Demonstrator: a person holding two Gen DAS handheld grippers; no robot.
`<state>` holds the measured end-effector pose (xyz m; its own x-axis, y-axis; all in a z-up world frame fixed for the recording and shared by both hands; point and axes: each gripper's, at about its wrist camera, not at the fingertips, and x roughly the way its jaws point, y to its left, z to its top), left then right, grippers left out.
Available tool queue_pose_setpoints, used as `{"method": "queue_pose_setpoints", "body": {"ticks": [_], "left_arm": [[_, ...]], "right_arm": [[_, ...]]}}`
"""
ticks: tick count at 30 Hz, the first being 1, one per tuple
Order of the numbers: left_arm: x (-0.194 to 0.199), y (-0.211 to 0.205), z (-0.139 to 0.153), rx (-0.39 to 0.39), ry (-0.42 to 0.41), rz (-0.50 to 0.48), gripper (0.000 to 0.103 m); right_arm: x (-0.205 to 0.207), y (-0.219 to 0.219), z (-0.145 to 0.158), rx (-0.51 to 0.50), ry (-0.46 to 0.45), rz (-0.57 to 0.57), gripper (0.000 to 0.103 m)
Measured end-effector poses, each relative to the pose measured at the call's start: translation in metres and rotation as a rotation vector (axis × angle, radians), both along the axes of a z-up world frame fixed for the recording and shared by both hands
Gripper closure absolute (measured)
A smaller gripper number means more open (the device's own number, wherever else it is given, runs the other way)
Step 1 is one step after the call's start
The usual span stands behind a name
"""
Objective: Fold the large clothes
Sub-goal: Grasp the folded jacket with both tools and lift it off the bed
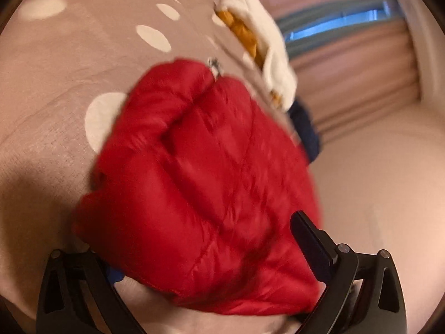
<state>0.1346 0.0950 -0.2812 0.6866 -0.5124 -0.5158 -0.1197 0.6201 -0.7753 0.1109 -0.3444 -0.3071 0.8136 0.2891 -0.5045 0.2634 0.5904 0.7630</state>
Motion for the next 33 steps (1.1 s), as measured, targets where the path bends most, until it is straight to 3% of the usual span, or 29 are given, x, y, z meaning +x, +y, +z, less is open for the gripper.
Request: {"method": "queue_pose_setpoints", "body": {"ticks": [2,5,10,13,15,18,23,25,26,27,28,29,30,33], "left_arm": [[-0.006,-0.004,0.004,0.072,-0.018,0.036,0.003],[-0.013,0.006,0.004,0.069,-0.02,0.112,0.003],[-0.021,0.02,0.004,0.092,-0.024,0.191,0.003],[-0.029,0.027,0.005,0.087,-0.04,0.254,0.003],[-0.019,0.028,-0.001,-0.005,-0.017,0.17,0.003],[-0.011,0.024,-0.004,-0.149,-0.04,0.037,0.003],[0.009,0.015,-0.023,-0.51,-0.051,-0.1,0.003],[0.023,0.013,-0.031,-0.586,-0.035,-0.102,0.004],[0.029,0.013,-0.035,-0.611,-0.027,-0.079,0.01],[0.032,0.013,-0.038,-0.61,-0.016,-0.057,0.014],[0.036,0.011,-0.039,-0.581,-0.001,-0.032,0.026],[0.04,0.008,-0.04,-0.51,0.026,0.009,0.034],[0.043,0.005,-0.04,-0.444,0.046,0.038,0.049],[0.042,-0.008,-0.023,-0.242,0.014,0.093,0.052]], "right_arm": [[0.004,0.006,0.001,-0.063,0.041,0.01,0.0],[0.009,0.014,0.004,-0.15,0.082,0.028,0.0],[-0.002,-0.003,0.006,-0.108,0.067,-0.027,0.006],[-0.015,-0.019,0.009,-0.184,0.093,-0.115,0.005],[-0.02,-0.026,0.009,-0.18,0.09,-0.138,0.005],[-0.022,-0.03,0.002,-0.085,0.067,-0.101,0.004],[-0.013,-0.011,-0.004,0.125,-0.019,0.018,0.003],[-0.012,-0.009,-0.005,0.144,-0.032,0.004,0.004],[-0.011,-0.008,-0.006,0.155,-0.039,-0.006,0.005],[-0.01,-0.008,-0.008,0.159,-0.04,-0.016,0.01],[-0.007,-0.008,-0.009,0.147,-0.027,-0.029,0.025],[-0.003,-0.007,-0.011,0.111,0.006,-0.04,0.037],[0.0,-0.004,-0.014,0.076,0.031,-0.04,0.053],[0.001,0.003,-0.016,0.005,0.018,-0.05,0.064]]}}
